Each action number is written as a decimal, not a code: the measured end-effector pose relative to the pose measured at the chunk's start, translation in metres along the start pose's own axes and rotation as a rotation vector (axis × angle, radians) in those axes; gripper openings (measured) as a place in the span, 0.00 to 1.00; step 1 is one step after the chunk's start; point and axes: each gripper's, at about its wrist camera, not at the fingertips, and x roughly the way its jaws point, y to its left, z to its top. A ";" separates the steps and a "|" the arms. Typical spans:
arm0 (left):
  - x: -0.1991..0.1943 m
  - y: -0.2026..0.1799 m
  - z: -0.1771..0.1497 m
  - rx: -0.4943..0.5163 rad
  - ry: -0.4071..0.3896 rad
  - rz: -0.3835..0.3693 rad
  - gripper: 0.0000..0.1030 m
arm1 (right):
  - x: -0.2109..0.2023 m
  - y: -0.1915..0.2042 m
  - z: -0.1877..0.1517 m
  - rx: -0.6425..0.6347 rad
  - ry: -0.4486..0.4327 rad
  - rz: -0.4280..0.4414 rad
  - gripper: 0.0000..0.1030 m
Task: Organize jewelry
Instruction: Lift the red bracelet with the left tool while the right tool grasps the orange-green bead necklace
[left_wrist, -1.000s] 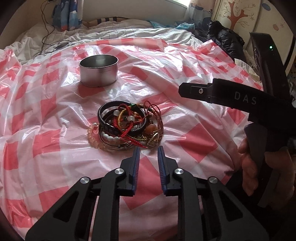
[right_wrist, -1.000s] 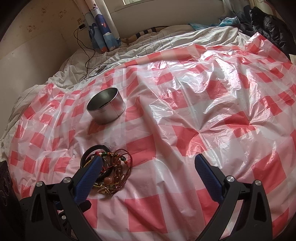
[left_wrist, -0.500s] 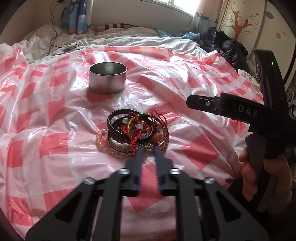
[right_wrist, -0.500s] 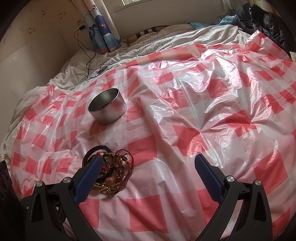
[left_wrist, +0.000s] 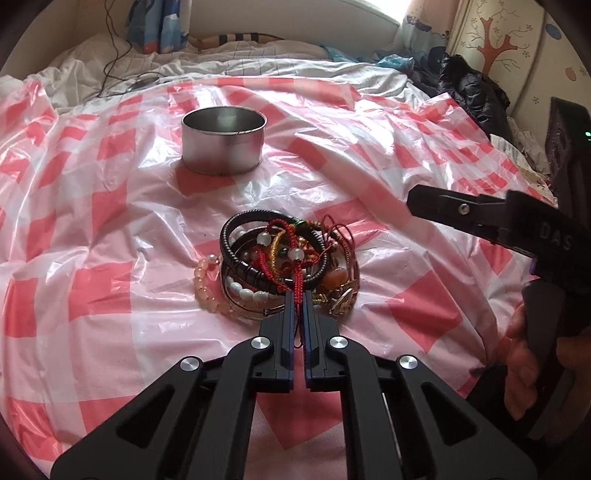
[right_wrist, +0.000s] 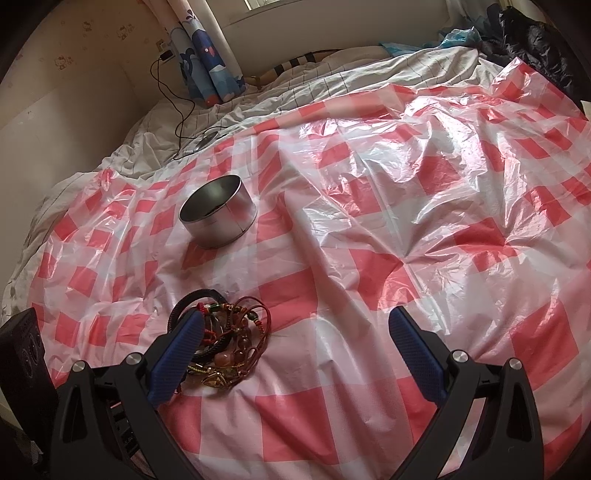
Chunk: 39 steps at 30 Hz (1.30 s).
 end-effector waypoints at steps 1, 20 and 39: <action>-0.003 0.000 0.000 -0.002 -0.015 -0.007 0.03 | 0.000 0.000 0.000 0.000 0.000 0.000 0.93; -0.086 0.063 0.008 -0.194 -0.367 -0.048 0.03 | 0.004 0.115 -0.048 -0.558 -0.037 0.024 0.84; -0.085 0.066 0.006 -0.201 -0.373 -0.076 0.03 | 0.068 0.114 -0.025 -0.389 0.215 0.265 0.10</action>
